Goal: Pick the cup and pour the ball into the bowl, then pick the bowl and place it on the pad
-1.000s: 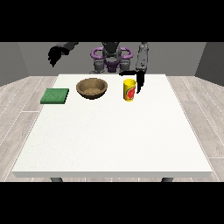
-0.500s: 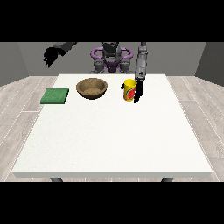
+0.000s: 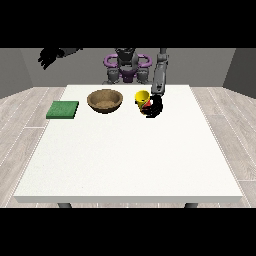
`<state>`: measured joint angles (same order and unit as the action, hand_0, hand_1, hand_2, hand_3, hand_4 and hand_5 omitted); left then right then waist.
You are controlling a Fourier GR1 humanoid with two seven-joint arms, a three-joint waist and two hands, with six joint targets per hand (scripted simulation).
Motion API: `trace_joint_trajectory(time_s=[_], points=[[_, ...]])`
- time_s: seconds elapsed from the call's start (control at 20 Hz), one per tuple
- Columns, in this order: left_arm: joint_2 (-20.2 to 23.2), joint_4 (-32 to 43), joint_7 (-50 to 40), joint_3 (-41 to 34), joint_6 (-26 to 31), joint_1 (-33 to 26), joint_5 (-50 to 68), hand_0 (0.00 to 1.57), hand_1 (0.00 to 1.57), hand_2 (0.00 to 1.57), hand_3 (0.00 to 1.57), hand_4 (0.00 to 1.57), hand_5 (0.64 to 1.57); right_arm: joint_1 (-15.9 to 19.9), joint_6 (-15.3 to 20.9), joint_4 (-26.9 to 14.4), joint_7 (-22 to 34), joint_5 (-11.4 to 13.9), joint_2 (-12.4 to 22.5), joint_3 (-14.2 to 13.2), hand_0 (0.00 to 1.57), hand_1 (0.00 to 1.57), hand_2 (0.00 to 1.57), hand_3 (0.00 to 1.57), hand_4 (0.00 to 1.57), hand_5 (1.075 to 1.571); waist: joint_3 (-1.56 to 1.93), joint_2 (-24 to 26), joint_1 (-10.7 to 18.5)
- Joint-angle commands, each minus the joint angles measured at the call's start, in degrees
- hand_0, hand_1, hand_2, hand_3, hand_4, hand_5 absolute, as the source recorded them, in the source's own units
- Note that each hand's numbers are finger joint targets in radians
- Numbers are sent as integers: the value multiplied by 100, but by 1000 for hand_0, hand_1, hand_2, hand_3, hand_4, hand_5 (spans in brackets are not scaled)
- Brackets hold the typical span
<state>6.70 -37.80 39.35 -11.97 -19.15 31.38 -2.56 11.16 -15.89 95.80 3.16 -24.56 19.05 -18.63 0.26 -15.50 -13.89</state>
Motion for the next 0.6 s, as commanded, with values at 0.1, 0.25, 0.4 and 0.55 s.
trace_joint_trajectory(time_s=[0.1, 0.25, 0.4, 0.55], points=[[-438, -37, -1328, 945, -1008, 377, -1019, 1269, 1269, 1571, 1571, 1413, 1430, 35, -105, -1002, 93, 72, 179, -131, 0, 0, 0, 311, 642, 1566, -11, 949, 367], [-235, 110, -2022, 1363, -1517, 654, -1727, 1298, 1298, 1571, 1571, 1398, 1488, -170, -162, -1157, 192, 23, 86, -75, 0, 0, 0, 276, 639, 1564, 0, 1351, 220], [25, 558, -2429, 2061, -2117, 933, -2858, 1349, 1349, 1571, 1571, 1421, 1540, 147, -10, -1117, 279, 97, 26, 66, 0, 0, 0, 243, 646, 1564, 12, 1204, 145], [226, 1003, -3370, 2564, -2327, 1268, -3722, 1357, 1357, 1571, 1571, 1456, 1535, 43, -262, -1489, 71, 72, 130, -51, 0, 0, 0, 151, 668, 1561, 24, 1353, 138]])
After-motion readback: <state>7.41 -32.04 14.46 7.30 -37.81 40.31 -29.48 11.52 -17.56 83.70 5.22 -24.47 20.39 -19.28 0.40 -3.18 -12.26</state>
